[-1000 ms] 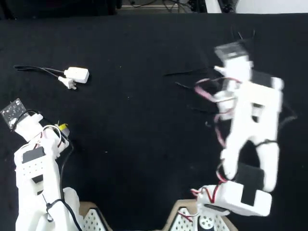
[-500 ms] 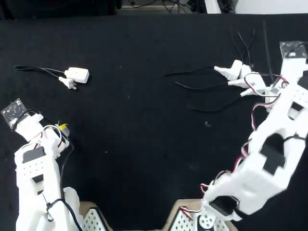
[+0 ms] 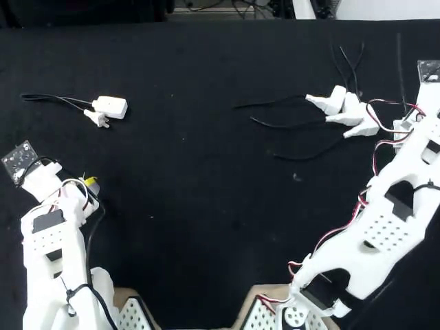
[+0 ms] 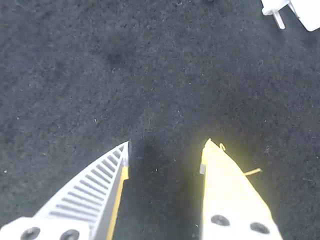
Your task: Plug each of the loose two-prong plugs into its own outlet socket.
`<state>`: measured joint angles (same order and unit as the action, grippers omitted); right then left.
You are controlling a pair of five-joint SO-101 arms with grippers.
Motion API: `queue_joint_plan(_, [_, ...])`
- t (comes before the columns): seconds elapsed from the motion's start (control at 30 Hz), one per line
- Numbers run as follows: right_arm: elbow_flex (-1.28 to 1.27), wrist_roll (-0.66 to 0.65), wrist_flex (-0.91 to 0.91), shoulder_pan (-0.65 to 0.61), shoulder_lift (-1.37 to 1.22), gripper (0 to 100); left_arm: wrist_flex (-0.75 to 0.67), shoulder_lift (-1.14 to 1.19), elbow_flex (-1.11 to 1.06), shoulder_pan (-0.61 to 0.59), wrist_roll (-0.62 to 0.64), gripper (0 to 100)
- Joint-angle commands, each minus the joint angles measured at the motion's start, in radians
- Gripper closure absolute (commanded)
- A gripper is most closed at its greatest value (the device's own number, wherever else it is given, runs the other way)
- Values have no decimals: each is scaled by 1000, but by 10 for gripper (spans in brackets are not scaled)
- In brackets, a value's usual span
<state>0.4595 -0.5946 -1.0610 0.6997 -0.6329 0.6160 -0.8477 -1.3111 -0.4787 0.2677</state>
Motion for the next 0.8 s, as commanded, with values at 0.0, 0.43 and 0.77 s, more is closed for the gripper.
queue_joint_plan(0.0, [111,-9,43,-12,-53,988,-11,-21,56,-1,0,765])
queue_joint_plan(0.43, [437,-6,-74,-69,-355,981,-63,-23,33,-1,0,765])
queue_joint_plan(0.77, [717,43,-318,-89,-383,734,-61,-23,35,-1,0,765])
